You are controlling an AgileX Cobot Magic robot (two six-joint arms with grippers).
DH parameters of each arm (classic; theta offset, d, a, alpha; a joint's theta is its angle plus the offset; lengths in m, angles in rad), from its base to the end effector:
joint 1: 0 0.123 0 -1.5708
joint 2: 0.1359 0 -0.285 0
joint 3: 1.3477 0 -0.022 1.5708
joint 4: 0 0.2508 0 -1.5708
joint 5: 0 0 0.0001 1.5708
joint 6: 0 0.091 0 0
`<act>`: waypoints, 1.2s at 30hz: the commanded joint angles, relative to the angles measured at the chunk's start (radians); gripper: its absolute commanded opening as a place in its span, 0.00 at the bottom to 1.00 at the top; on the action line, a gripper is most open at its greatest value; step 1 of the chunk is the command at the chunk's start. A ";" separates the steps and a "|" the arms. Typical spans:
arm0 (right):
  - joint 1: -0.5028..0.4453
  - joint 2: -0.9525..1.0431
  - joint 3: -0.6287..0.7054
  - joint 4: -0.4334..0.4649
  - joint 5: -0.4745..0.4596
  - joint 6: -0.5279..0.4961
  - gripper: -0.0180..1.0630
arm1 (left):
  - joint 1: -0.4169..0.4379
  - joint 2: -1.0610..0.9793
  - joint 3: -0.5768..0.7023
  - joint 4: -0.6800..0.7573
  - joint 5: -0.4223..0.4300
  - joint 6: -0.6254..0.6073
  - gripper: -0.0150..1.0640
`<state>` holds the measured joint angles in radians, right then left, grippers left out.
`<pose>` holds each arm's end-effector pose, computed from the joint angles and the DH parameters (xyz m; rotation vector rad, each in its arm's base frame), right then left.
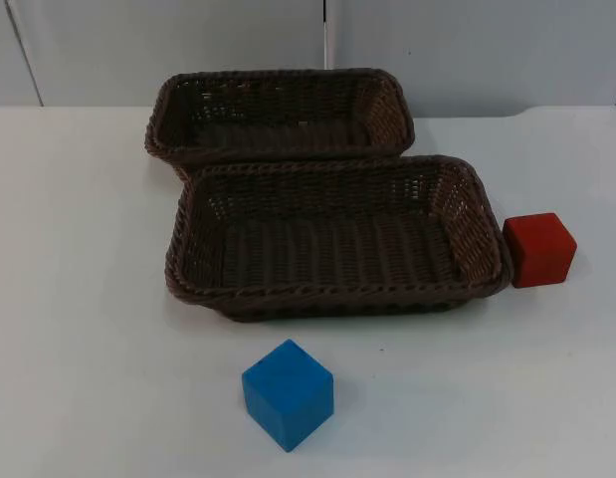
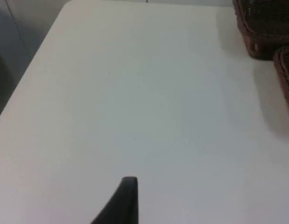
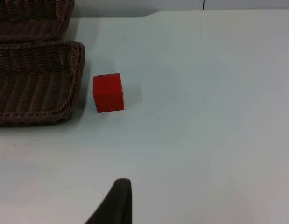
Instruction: Pick up one cube with the left hand and place it into the upper basket. Pick up one cube with the right hand and place it into the lower basket.
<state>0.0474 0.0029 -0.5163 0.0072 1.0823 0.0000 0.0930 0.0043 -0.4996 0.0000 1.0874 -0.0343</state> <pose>-0.0072 0.0002 0.2801 -0.0491 2.0521 0.0381 -0.0052 -0.0005 0.2751 -0.1320 2.0717 0.0359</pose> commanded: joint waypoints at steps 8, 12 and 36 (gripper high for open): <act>-0.004 -0.003 0.000 -0.002 -0.004 0.000 0.99 | -0.002 0.025 -0.064 -0.021 0.006 -0.009 0.99; -0.004 -0.003 0.000 -0.002 -0.004 0.000 0.99 | -0.002 0.043 -0.064 -0.062 0.006 -0.016 0.99; -0.004 -0.003 0.000 -0.002 -0.004 0.000 0.99 | -0.013 0.166 -0.091 -0.158 -0.011 -0.005 0.99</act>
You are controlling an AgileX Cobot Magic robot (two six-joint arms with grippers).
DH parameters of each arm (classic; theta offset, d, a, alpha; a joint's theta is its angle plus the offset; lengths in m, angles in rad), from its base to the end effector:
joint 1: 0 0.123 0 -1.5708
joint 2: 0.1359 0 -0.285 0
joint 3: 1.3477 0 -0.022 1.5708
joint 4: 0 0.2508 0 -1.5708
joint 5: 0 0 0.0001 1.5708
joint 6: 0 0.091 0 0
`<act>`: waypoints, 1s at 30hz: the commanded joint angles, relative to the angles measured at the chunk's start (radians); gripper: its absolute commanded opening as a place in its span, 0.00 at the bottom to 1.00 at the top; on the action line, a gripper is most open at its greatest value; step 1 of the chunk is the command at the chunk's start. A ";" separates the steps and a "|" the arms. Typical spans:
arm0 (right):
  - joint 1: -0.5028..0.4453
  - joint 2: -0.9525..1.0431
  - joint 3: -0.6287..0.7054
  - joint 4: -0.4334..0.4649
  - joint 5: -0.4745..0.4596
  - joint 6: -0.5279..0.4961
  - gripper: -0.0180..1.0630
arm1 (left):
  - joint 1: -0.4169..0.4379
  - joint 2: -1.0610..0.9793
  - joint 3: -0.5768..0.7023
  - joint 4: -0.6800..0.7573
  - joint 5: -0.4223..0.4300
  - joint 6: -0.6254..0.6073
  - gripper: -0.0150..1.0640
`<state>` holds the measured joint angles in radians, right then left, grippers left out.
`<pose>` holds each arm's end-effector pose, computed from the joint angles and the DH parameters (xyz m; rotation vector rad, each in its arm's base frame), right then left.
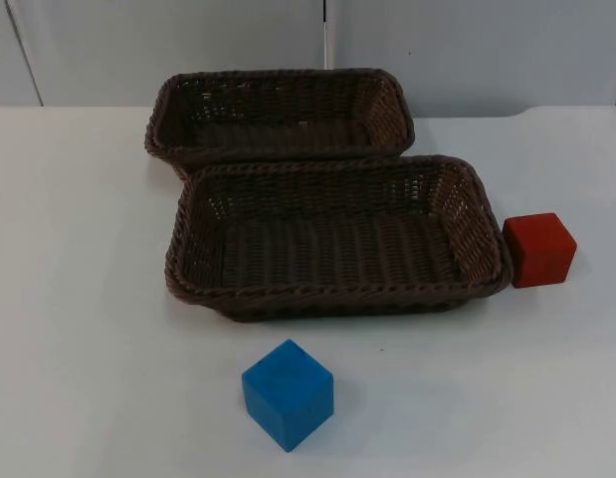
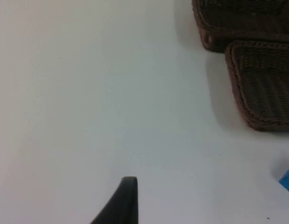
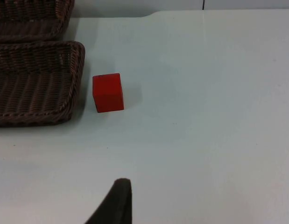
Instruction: Pick up one cube with the left hand and place it into the upper basket. Pick up one cube with the right hand and place it into the lower basket.
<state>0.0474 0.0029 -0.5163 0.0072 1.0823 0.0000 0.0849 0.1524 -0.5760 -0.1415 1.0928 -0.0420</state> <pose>-0.0072 0.0002 0.2801 -0.0491 2.0521 0.0381 0.0113 -0.0105 0.2964 -0.1333 2.1431 -0.1480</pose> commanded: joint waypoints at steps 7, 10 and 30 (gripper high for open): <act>-0.004 -0.003 0.000 -0.002 -0.004 0.000 0.99 | -0.005 0.121 -0.050 -0.063 -0.073 0.042 0.99; -0.004 -0.003 0.000 -0.002 -0.004 0.000 0.99 | -0.005 0.140 -0.054 -0.063 -0.089 0.048 0.99; -0.004 -0.003 0.000 -0.002 -0.004 0.000 0.99 | -0.005 0.403 -0.060 -0.194 -0.112 0.202 0.99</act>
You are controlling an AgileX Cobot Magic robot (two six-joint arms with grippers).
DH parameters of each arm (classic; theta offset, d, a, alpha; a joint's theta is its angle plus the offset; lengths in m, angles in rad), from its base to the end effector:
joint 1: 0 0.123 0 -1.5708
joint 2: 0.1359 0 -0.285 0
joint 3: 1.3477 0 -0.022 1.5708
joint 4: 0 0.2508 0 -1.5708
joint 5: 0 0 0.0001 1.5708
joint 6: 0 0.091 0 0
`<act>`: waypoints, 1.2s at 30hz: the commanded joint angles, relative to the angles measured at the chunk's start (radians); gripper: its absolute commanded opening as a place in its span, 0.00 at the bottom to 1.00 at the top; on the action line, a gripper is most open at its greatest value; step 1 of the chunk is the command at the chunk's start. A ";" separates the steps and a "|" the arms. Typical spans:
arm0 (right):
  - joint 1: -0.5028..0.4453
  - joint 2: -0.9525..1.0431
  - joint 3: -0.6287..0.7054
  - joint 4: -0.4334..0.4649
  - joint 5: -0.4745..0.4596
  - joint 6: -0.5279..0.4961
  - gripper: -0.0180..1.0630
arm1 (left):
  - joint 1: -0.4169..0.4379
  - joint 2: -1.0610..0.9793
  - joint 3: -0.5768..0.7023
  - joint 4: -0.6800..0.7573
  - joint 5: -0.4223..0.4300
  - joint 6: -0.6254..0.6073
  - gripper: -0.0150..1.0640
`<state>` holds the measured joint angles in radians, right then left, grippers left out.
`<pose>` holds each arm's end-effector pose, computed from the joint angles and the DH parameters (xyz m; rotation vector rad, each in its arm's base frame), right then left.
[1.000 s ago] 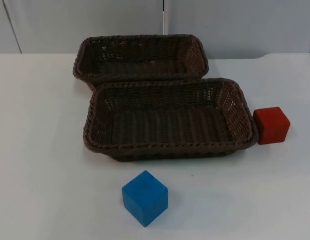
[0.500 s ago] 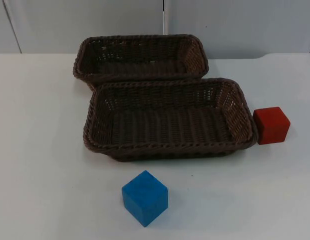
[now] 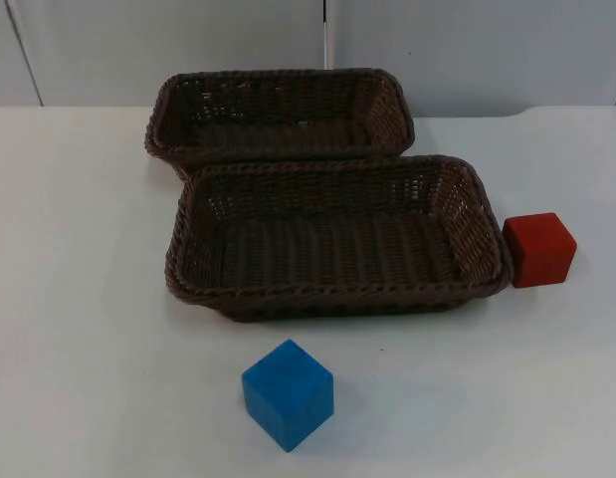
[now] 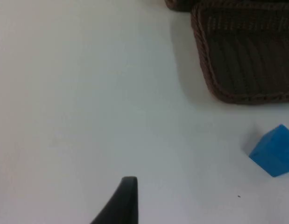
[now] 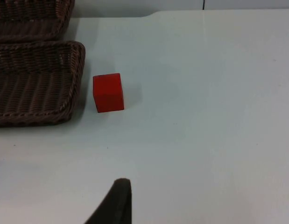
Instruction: Pick up one cube with the left hand and place it into the upper basket. Pick up one cube with the right hand and place it into the lower basket.
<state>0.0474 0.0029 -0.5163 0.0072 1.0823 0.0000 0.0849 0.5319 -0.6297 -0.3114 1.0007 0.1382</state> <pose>-0.0072 0.0002 0.2801 -0.0491 2.0521 0.0381 0.0820 -0.0166 0.3045 -0.0133 2.3474 -0.2829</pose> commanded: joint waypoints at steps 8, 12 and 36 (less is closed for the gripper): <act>-0.004 -0.003 0.000 -0.002 -0.004 0.000 0.99 | -0.005 0.110 -0.007 -0.091 -0.052 0.109 0.99; -0.004 -0.003 0.000 -0.002 -0.004 0.000 0.99 | -0.005 0.187 -0.019 -0.173 -0.080 0.190 0.99; -0.004 -0.003 0.000 -0.002 -0.004 0.000 0.99 | -0.005 0.547 -0.313 -0.276 -0.086 0.303 0.99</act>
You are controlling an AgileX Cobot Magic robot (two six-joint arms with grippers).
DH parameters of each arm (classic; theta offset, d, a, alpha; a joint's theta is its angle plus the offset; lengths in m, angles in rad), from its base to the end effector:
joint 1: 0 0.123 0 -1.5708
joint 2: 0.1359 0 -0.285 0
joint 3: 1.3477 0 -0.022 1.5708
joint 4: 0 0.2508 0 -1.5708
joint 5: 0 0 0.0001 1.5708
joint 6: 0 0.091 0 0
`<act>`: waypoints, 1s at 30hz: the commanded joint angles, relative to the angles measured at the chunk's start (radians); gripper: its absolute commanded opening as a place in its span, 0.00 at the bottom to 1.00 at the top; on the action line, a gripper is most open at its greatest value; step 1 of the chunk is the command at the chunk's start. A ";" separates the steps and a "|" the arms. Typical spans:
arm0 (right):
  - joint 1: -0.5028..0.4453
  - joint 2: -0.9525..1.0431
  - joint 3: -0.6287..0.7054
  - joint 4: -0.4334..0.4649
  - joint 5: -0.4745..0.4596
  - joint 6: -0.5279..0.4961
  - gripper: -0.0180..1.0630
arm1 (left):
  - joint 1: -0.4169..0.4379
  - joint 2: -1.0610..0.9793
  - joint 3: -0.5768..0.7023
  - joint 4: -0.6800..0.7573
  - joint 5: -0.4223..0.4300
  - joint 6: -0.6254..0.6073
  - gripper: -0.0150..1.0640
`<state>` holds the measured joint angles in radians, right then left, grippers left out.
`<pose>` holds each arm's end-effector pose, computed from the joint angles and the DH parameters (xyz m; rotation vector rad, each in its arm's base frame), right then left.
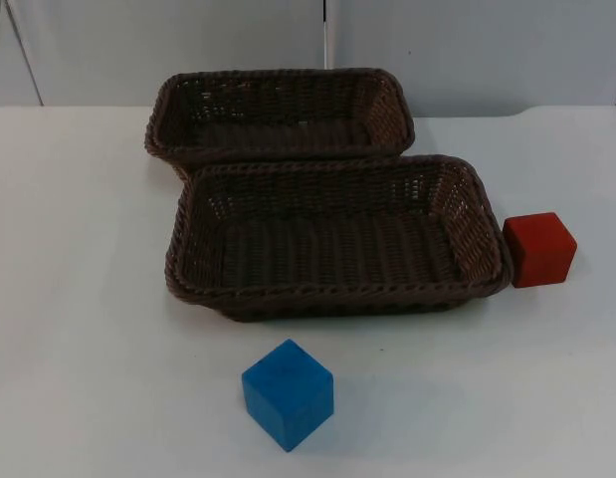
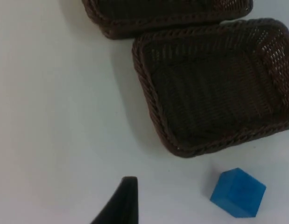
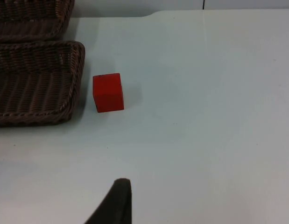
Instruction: Pick up one cube with the left hand and place it into the upper basket. Pick up one cube with the right hand and place it into the lower basket.
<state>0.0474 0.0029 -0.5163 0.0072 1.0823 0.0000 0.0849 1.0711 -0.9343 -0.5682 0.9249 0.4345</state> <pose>-0.0072 0.0002 0.2801 -0.0491 2.0521 0.0381 0.2044 -0.0219 0.3349 0.1705 2.3949 -0.4744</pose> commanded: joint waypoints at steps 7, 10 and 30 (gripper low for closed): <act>-0.004 -0.003 0.000 -0.002 -0.004 0.000 0.99 | -0.005 0.118 -0.108 -0.028 -0.010 0.017 0.99; -0.004 -0.003 0.000 -0.002 -0.004 0.000 0.99 | -0.031 0.159 -0.148 -0.026 -0.010 0.033 0.99; -0.004 -0.003 0.000 -0.002 -0.004 0.000 0.99 | -0.382 0.566 -0.469 0.037 -0.020 0.048 0.99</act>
<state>0.0474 0.0029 -0.5163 0.0072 1.0823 0.0000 -0.2848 1.6277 -1.3925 -0.5399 0.9053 0.4780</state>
